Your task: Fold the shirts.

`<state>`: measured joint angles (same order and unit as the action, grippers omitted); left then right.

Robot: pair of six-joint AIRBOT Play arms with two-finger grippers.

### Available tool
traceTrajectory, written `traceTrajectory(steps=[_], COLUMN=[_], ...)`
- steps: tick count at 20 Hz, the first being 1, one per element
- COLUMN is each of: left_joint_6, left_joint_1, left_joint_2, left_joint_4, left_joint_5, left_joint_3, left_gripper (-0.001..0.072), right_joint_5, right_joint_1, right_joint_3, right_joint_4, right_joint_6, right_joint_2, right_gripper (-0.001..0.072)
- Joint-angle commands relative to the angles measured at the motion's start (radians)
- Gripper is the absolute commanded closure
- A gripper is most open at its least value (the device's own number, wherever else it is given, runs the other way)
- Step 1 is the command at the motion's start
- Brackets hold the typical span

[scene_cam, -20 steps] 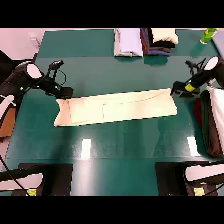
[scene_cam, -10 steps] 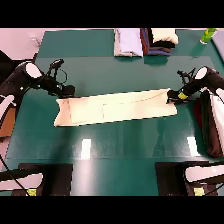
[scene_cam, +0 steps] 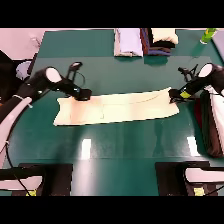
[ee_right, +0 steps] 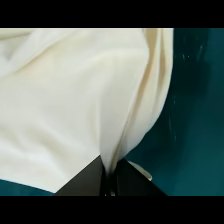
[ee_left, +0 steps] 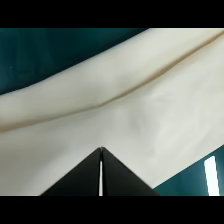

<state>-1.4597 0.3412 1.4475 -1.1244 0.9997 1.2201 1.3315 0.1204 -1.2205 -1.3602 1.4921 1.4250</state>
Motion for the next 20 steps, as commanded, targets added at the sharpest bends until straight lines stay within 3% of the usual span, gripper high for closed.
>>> traceTrajectory(steps=[1, 5, 8, 14, 20], left_joint_6=[-0.008, -0.008, -0.008, -0.007, -0.007], left_joint_1=[0.127, 0.240, 0.303, 0.334, 0.333], left_joint_2=[0.083, 0.218, 0.298, 0.345, 0.340], left_joint_4=[0.008, 0.012, 0.012, 0.001, -0.002], left_joint_5=[-0.057, -0.062, -0.045, -0.008, -0.013], left_joint_3=[0.061, 0.200, 0.266, 0.281, 0.282], left_gripper=[0.0687, 0.0687, 0.0687, 0.0687, 0.0686], right_joint_5=[0.103, 0.106, 0.108, 0.120, 0.095], right_joint_1=[-0.015, -0.082, -0.140, -0.250, -0.351], right_joint_3=[-0.001, -0.002, -0.051, -0.246, -0.282], right_joint_4=[0.006, 0.010, 0.097, 0.111, 0.112], right_joint_6=[0.000, 0.061, 0.083, 0.150, 0.211], right_joint_2=[-0.144, -0.307, -0.375, -0.384, -0.379], right_gripper=[0.0686, 0.0687, 0.0687, 0.0687, 0.0687])
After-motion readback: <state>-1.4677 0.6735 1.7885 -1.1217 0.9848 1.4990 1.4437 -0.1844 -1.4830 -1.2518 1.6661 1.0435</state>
